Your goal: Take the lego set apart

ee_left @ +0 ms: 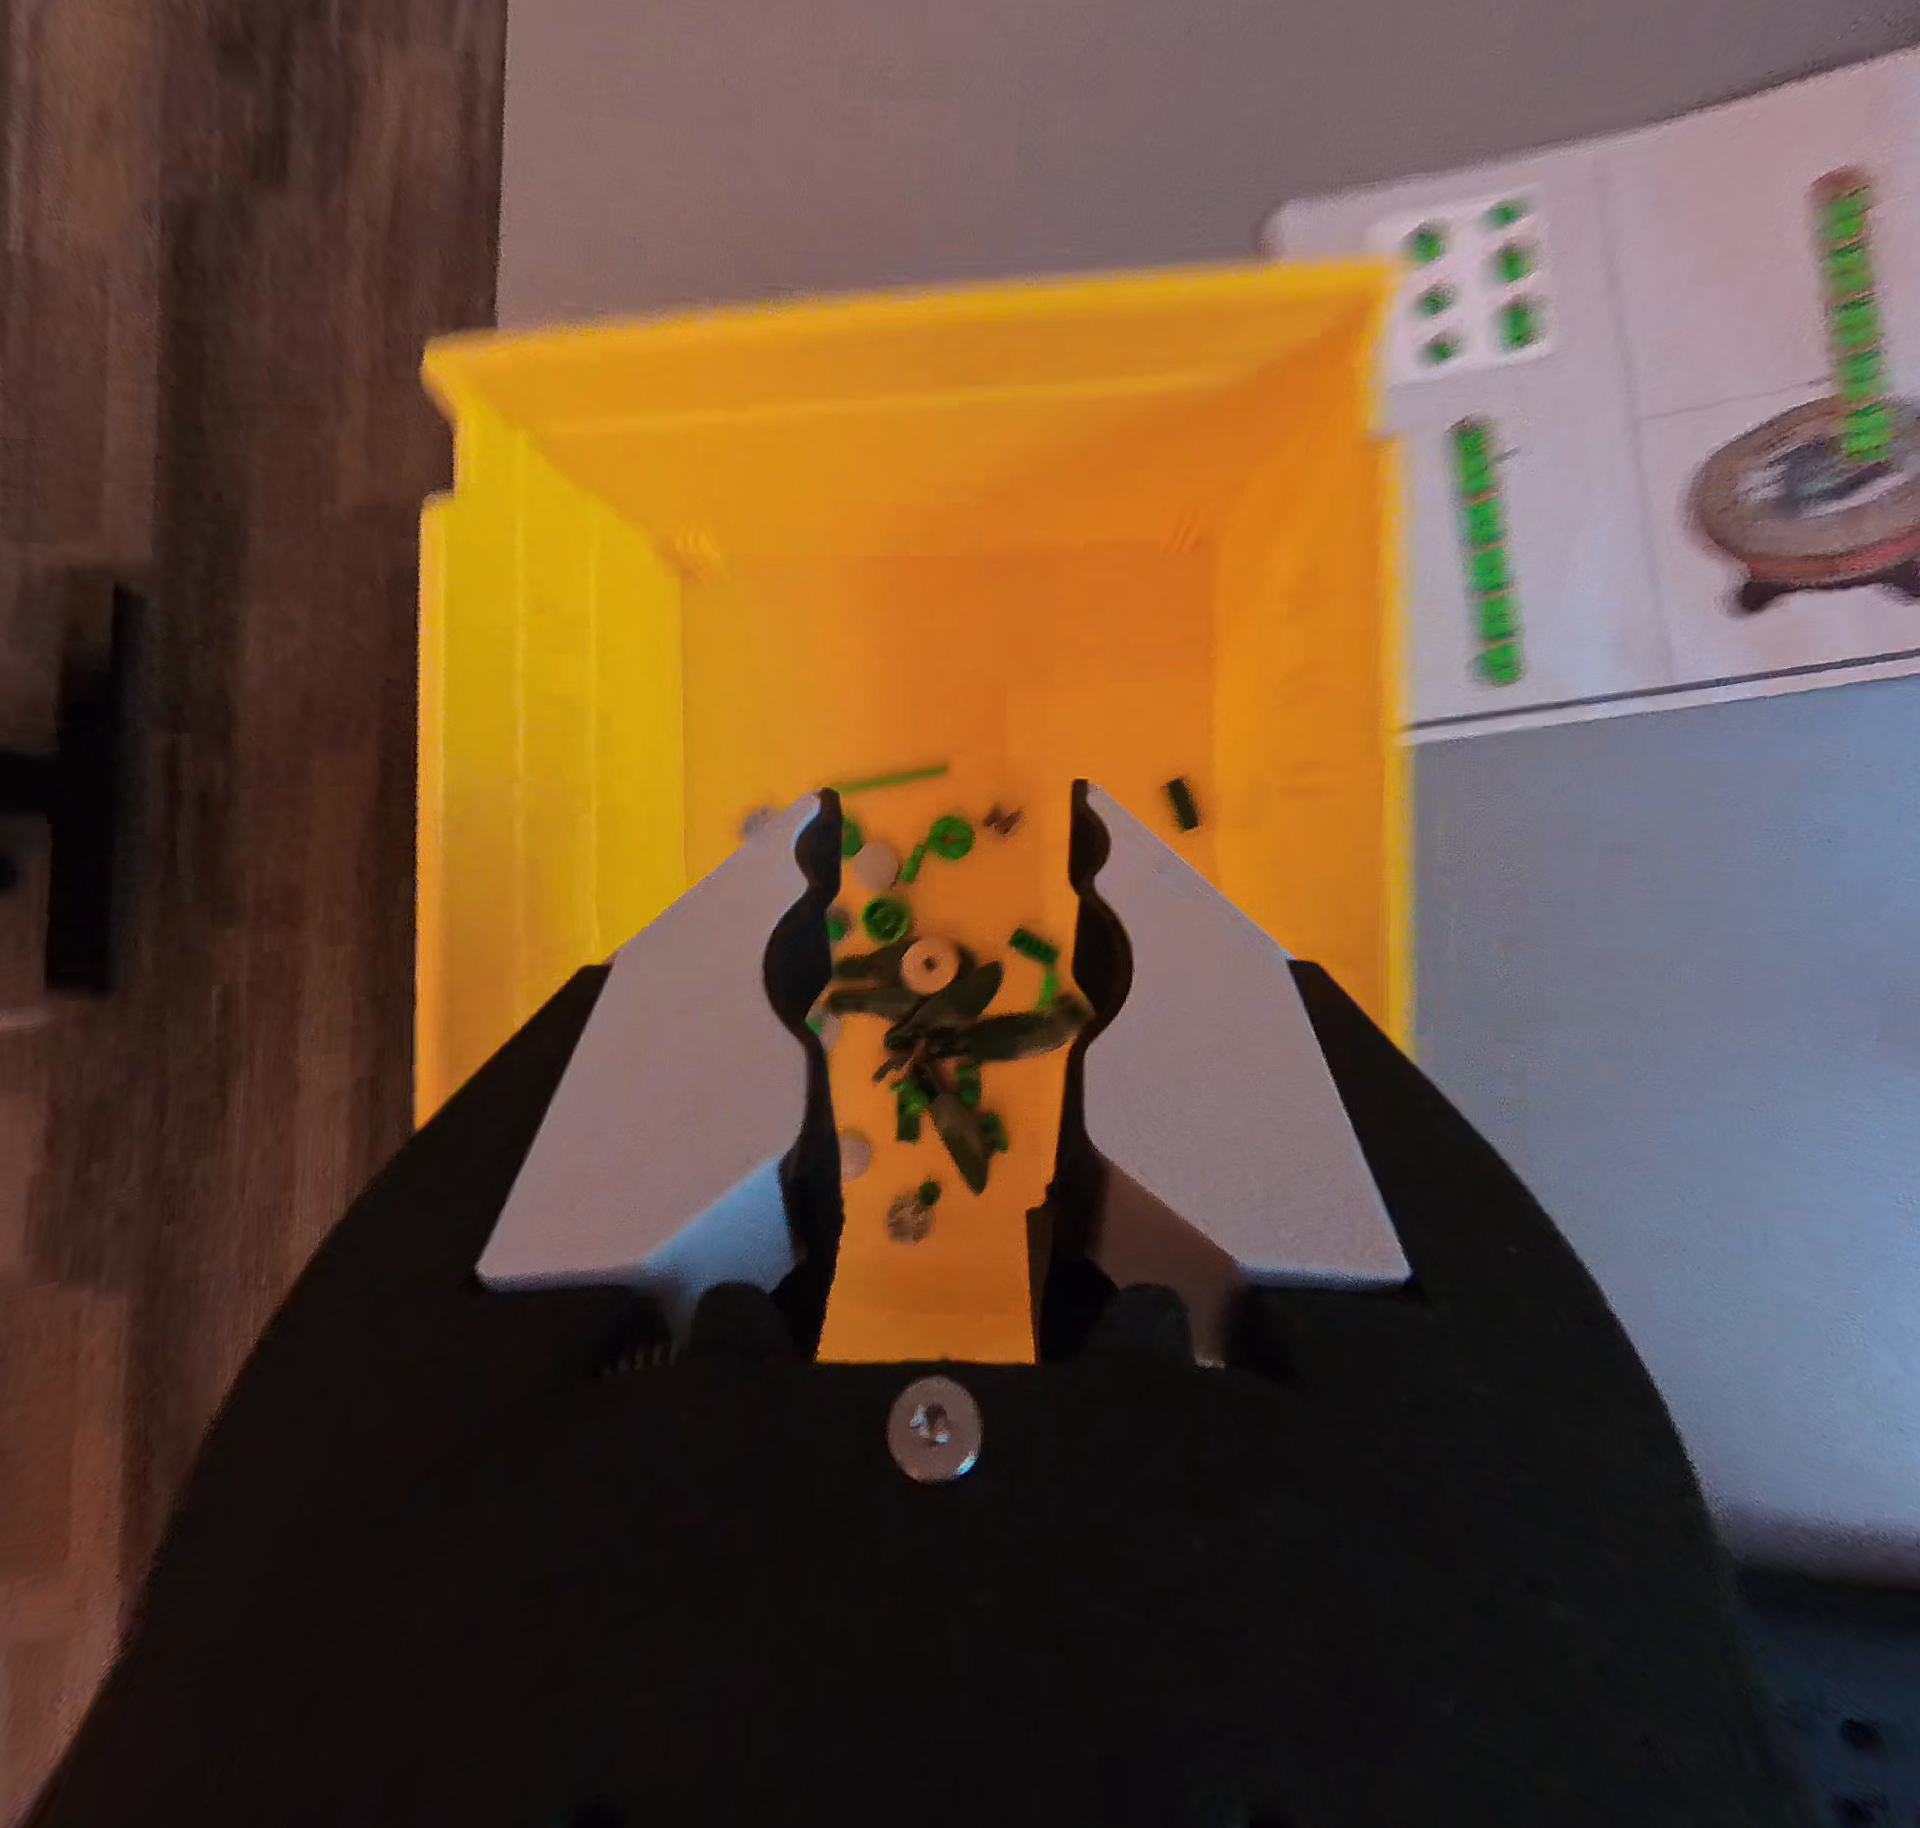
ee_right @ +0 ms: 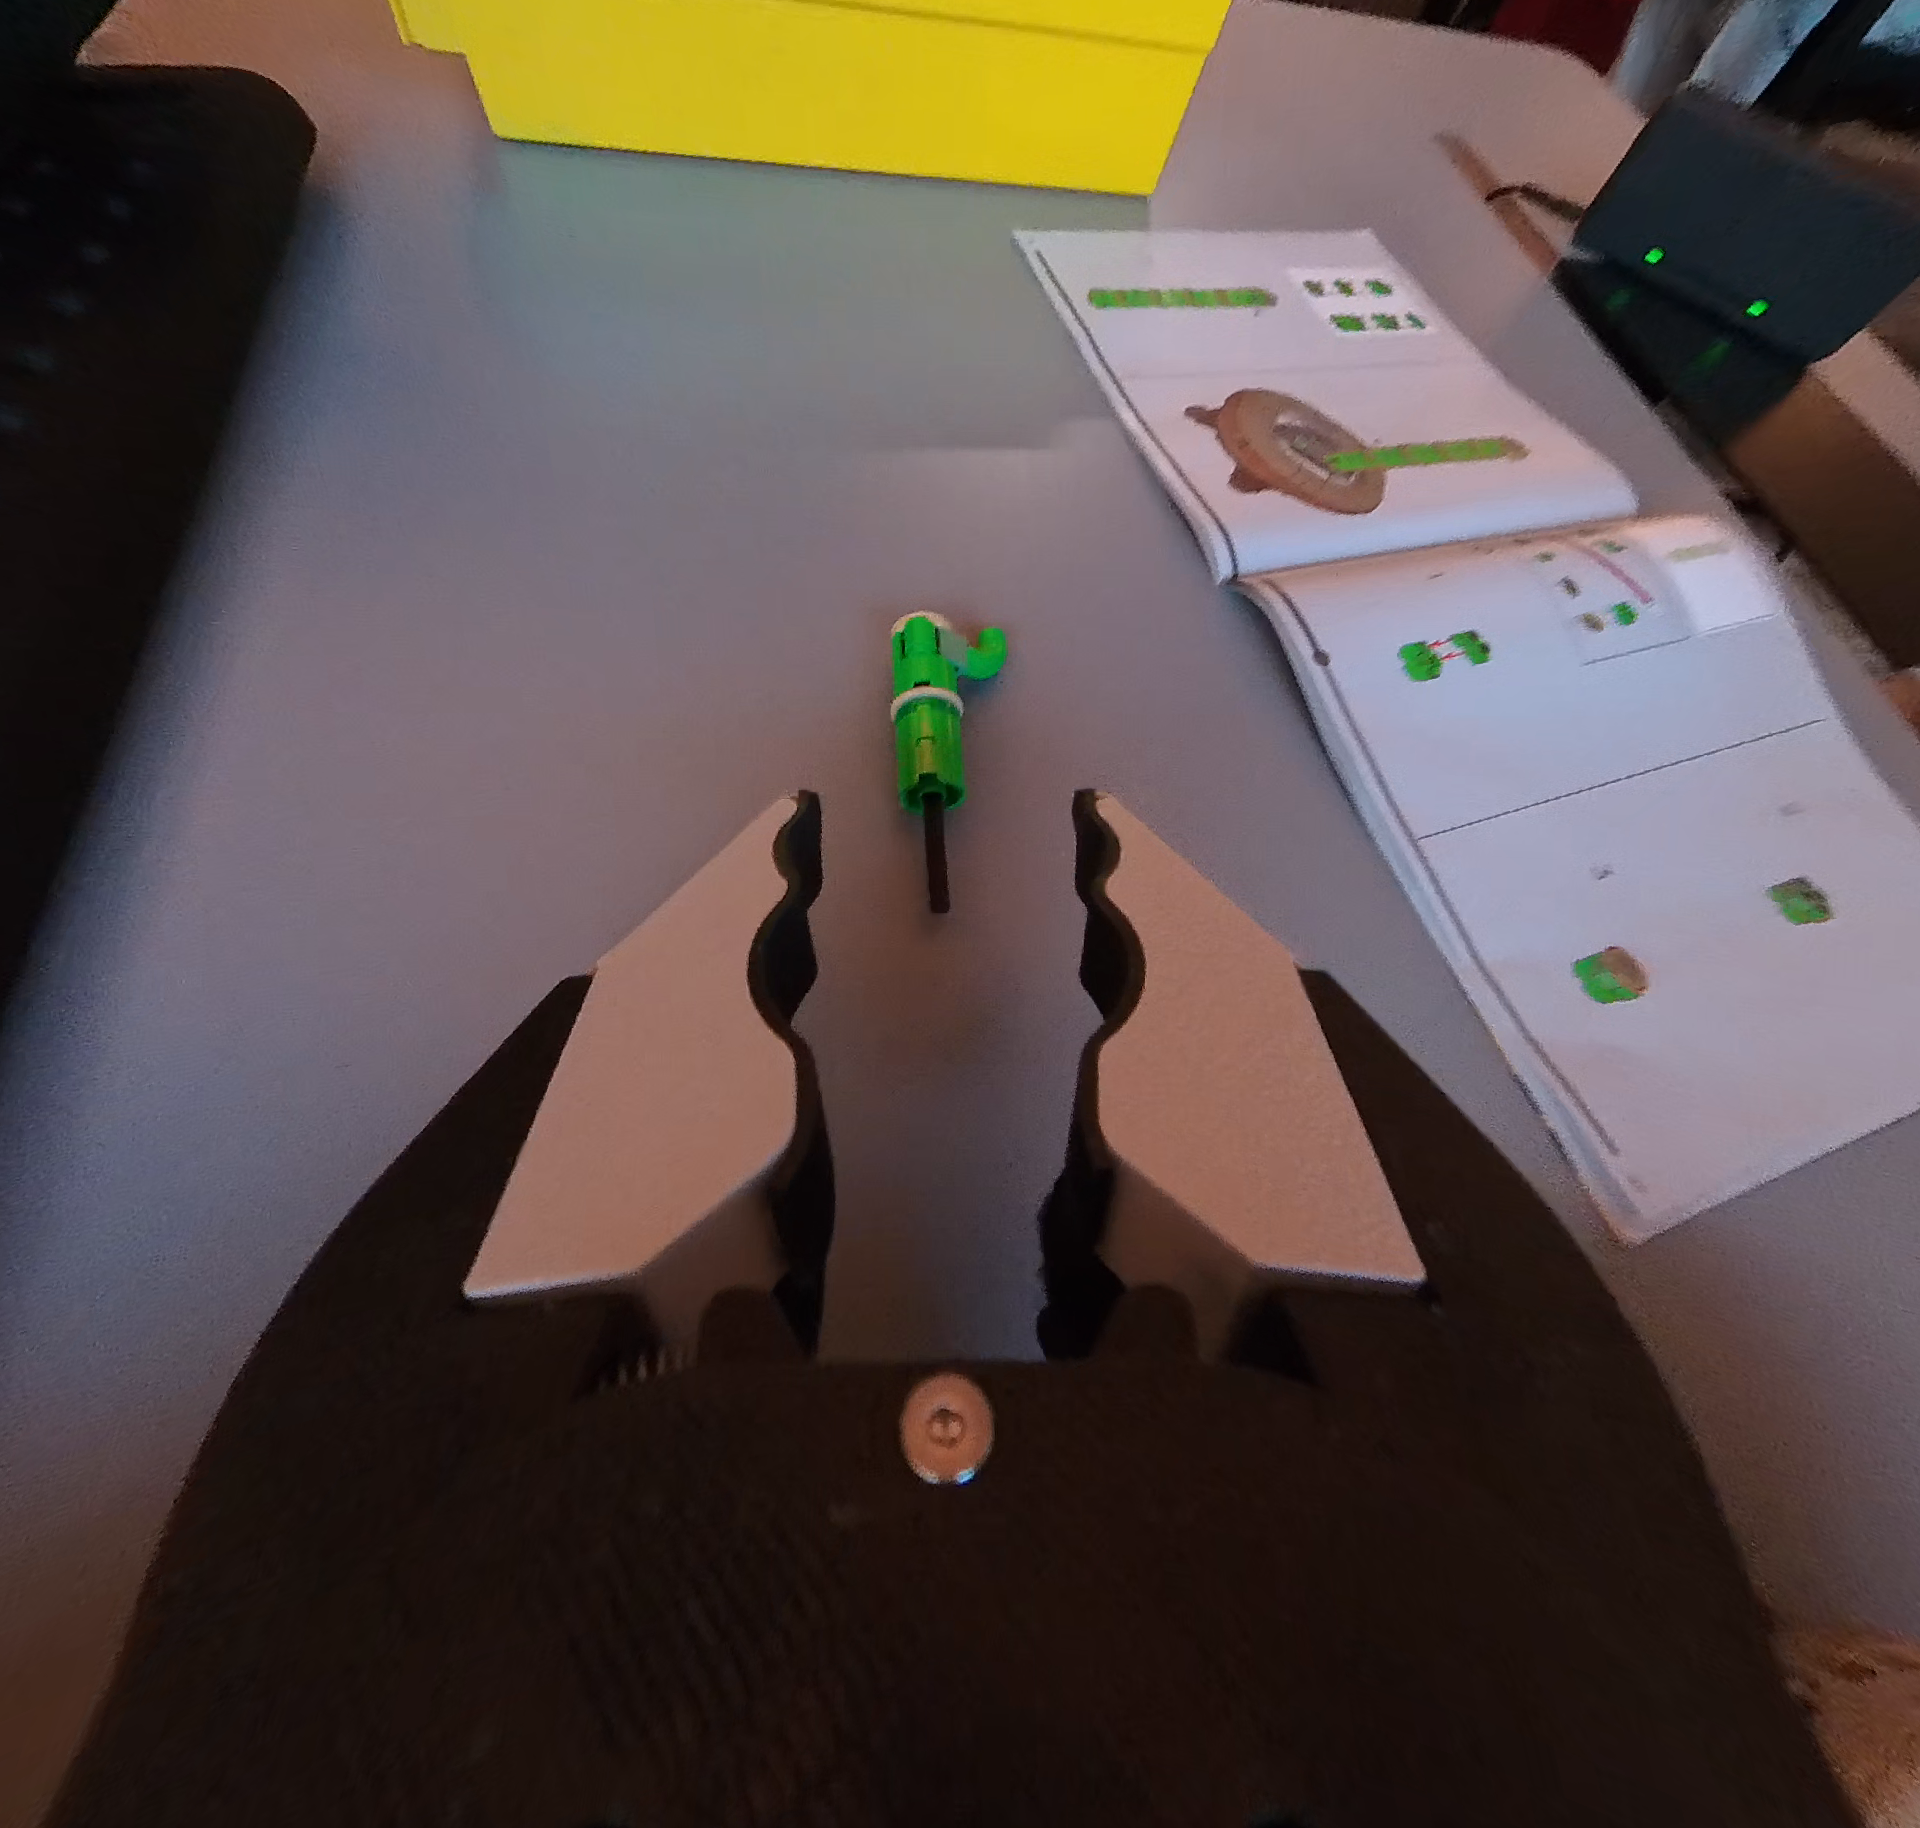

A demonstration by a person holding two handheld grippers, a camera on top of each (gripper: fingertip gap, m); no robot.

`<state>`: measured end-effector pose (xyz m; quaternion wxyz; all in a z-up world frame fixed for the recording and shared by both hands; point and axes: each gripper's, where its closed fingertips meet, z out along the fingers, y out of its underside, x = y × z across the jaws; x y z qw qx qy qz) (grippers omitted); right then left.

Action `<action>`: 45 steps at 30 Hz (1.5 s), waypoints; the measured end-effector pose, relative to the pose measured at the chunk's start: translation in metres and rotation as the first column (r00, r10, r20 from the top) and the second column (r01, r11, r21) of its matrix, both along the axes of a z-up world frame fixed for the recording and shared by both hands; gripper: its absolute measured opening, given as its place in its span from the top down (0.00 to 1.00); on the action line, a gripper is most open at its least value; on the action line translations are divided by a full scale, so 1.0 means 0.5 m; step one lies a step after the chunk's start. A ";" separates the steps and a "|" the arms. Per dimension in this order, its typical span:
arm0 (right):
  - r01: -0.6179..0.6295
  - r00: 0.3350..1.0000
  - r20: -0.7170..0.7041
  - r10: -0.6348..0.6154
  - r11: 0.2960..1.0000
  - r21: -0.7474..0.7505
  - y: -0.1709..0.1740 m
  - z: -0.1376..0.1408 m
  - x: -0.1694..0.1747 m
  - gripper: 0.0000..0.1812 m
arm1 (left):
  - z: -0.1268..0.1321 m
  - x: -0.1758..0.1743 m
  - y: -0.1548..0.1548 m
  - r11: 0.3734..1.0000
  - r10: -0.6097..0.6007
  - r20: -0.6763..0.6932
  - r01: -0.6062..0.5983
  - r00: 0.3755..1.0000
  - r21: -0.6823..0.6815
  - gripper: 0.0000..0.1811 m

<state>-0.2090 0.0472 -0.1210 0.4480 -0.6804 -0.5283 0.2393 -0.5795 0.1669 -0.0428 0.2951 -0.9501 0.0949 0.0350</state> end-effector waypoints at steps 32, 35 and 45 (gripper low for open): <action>0.058 0.996 0.059 -0.065 0.993 0.107 0.019 0.057 0.054 0.99 | -0.133 0.748 -0.180 -0.004 -0.959 -0.282 0.999 -0.013 -0.034 0.83; 0.060 0.996 0.066 -0.067 0.992 0.110 0.020 0.056 0.055 0.99 | -0.139 0.752 -0.186 -0.027 -0.962 -0.270 0.999 -0.035 -0.033 0.87; 0.059 0.997 0.053 -0.064 0.994 0.087 0.021 0.053 0.056 0.99 | -0.147 0.757 -0.193 -0.046 -0.951 -0.302 0.997 -0.062 -0.062 0.91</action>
